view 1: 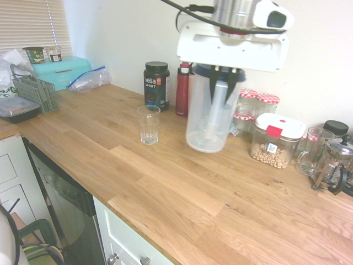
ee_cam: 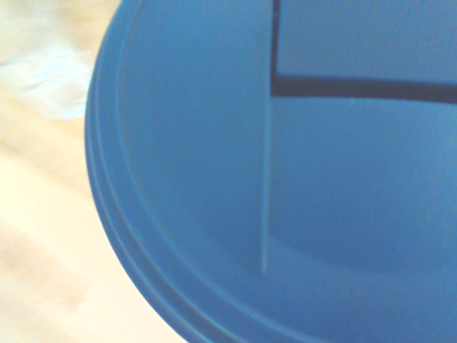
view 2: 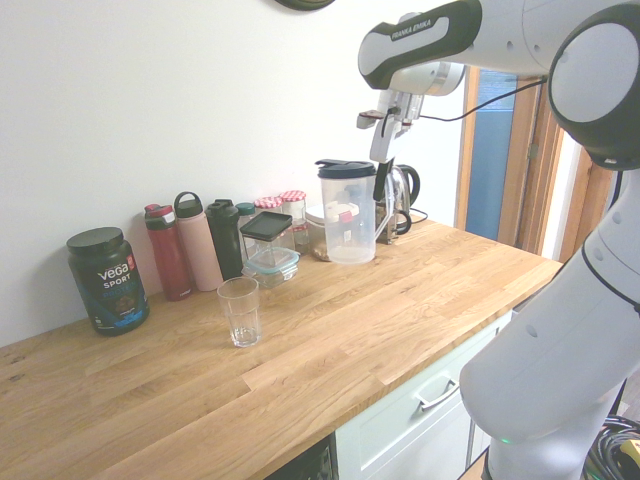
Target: Pour me some water
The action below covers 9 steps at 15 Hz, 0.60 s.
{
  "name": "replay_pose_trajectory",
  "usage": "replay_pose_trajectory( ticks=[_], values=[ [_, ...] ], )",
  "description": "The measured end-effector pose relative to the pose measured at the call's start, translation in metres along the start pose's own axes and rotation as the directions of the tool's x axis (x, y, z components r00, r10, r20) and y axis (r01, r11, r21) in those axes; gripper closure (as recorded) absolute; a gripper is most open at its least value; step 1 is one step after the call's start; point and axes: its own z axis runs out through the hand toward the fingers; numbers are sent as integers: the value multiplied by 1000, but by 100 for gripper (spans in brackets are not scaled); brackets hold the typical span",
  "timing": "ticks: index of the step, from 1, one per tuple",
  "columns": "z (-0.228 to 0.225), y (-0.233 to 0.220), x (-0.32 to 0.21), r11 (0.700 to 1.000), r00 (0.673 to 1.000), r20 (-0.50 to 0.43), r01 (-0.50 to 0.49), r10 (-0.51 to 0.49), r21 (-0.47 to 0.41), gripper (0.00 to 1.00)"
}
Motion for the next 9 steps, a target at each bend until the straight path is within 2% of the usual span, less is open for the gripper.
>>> replay_pose_trajectory(
  ticks=[2,4,6,9],
  values=[
    [4,-39,2,992,992,29,123,-122,-12,100],
    [12,-77,1,971,972,57,232,-228,-58,100],
    [22,-108,-2,934,941,94,335,-325,-125,100],
    [45,-139,-8,861,889,137,458,-438,-220,100]
  ],
)
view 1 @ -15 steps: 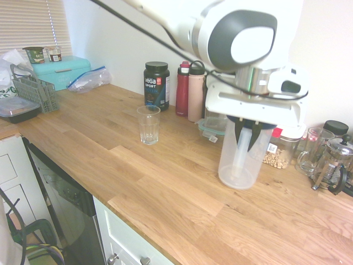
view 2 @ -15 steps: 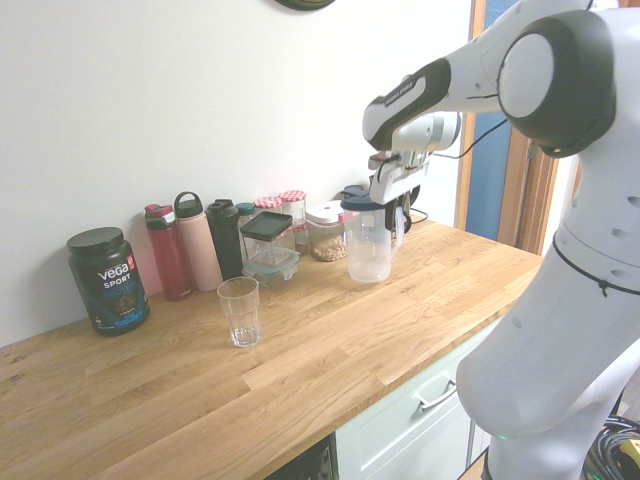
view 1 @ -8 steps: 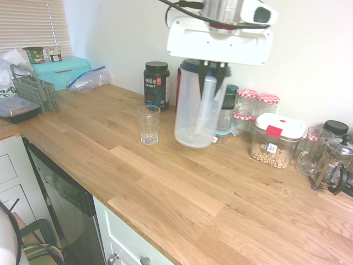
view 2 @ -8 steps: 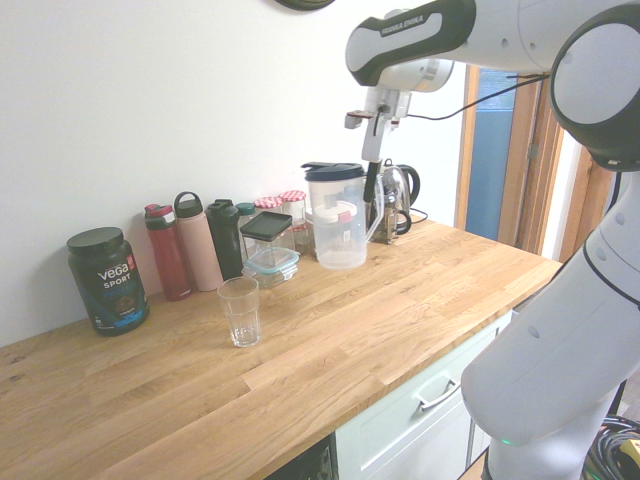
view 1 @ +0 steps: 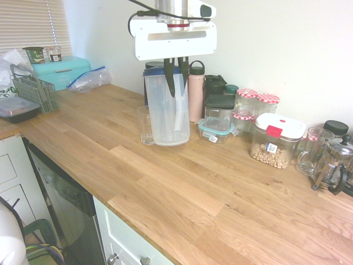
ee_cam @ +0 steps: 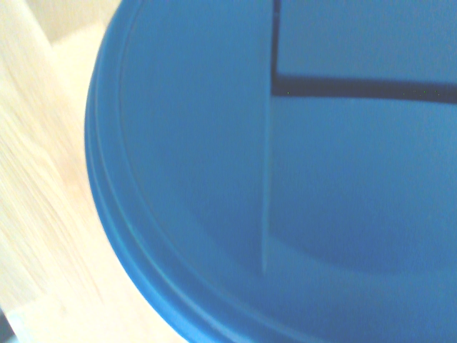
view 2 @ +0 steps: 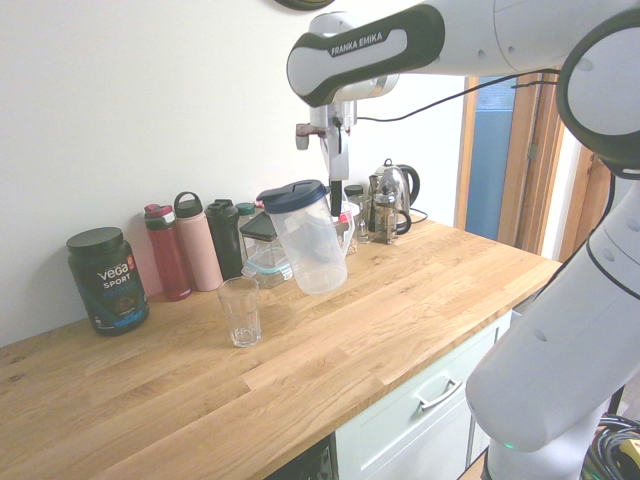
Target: Pour me some water
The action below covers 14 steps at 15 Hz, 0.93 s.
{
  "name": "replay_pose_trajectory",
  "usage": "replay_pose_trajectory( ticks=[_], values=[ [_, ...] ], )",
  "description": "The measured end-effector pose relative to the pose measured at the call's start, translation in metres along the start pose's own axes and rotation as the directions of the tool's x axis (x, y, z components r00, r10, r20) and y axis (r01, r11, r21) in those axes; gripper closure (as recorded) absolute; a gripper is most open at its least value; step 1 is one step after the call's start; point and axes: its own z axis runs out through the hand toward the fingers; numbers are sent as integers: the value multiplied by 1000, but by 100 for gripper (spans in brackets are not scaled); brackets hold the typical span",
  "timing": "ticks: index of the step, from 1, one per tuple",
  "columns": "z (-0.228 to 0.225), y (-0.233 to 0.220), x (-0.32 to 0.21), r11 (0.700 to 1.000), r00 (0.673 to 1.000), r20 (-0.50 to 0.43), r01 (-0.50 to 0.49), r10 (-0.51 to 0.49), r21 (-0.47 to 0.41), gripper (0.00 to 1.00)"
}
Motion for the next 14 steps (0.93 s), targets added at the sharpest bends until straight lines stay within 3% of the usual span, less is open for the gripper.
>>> replay_pose_trajectory(
  ticks=[4,7,14],
  values=[
    [25,-45,8,984,988,75,142,-135,-105,100],
    [37,-72,17,949,963,148,250,-224,-192,100],
    [52,-99,61,891,932,235,339,-275,-302,100]
  ],
)
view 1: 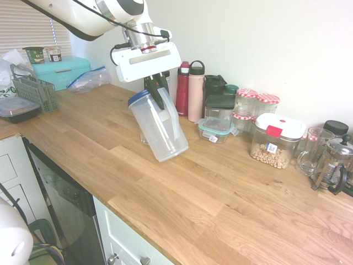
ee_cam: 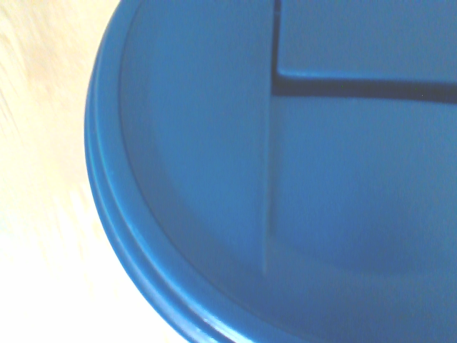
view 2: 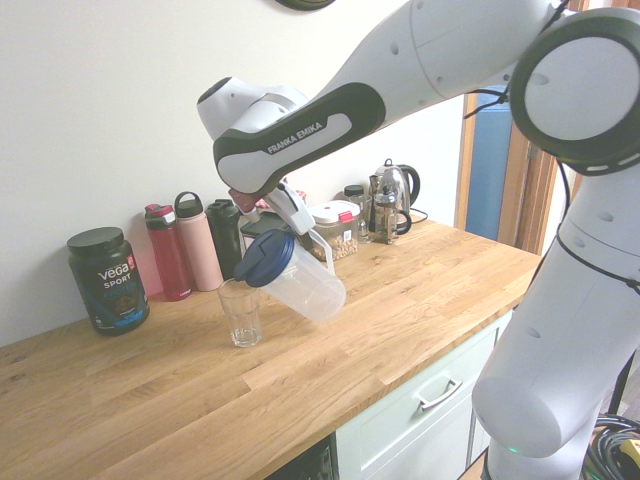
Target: Pour me some water
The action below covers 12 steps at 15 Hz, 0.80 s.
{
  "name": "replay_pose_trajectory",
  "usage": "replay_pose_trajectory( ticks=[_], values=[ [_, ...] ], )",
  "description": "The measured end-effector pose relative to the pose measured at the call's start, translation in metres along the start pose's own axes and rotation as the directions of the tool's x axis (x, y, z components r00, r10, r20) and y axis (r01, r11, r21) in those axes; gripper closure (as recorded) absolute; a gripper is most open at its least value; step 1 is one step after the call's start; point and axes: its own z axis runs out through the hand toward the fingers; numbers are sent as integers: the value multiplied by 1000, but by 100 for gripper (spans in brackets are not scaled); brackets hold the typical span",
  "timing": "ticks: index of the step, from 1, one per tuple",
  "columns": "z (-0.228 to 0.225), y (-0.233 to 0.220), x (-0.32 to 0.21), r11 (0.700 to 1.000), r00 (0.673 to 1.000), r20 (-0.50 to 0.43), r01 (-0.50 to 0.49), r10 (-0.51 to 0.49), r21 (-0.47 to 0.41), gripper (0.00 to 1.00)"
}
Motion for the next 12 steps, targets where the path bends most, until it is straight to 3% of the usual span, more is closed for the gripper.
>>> replay_pose_trajectory(
  ticks=[3,12],
  values=[
    [4,6,0,998,999,33,23,-21,-55,100],
    [7,4,9,994,998,41,43,-39,-103,100]
  ],
)
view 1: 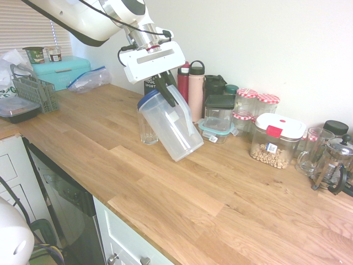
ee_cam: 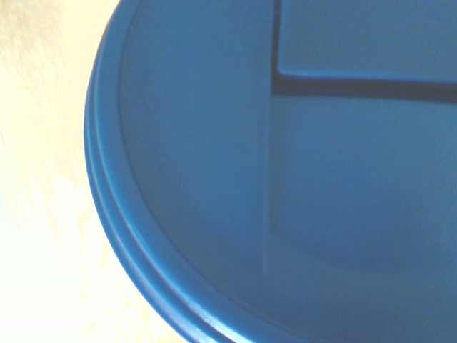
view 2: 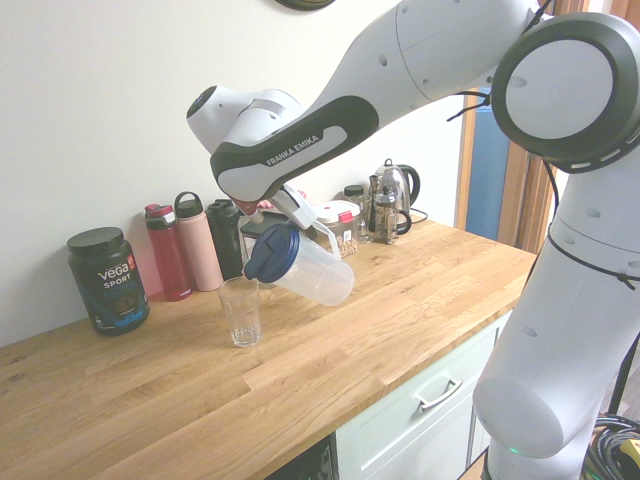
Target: Pour me some water
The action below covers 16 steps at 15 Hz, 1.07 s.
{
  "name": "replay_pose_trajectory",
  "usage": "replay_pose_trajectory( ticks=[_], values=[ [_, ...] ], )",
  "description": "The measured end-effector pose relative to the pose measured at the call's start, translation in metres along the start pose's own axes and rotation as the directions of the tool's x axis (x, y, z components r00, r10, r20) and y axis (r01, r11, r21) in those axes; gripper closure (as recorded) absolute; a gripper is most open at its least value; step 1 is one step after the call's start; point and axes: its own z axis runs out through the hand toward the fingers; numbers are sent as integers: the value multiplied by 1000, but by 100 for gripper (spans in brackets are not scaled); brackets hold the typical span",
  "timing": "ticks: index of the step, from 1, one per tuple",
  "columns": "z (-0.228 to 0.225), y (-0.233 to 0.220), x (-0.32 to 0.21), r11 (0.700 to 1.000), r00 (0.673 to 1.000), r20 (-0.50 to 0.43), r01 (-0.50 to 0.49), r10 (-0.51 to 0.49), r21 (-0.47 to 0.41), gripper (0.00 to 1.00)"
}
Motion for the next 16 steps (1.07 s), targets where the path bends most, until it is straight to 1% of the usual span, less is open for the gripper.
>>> replay_pose_trajectory(
  ticks=[2,4,6,8,10,12,14,16],
  values=[
    [1,-1,3,1000,1000,-7,-6,6,-4,100],
    [-8,12,0,999,999,-33,-42,42,23,100],
    [-27,48,-21,986,989,-87,-112,123,120,100],
    [-40,92,-60,956,969,-109,-194,222,222,100],
    [-38,131,-99,906,935,-106,-292,338,306,100],
    [-10,162,-122,844,896,-71,-382,437,376,100],
    [34,190,-142,768,847,-20,-472,532,432,100],
    [76,203,-158,678,786,38,-554,617,483,100]
  ],
)
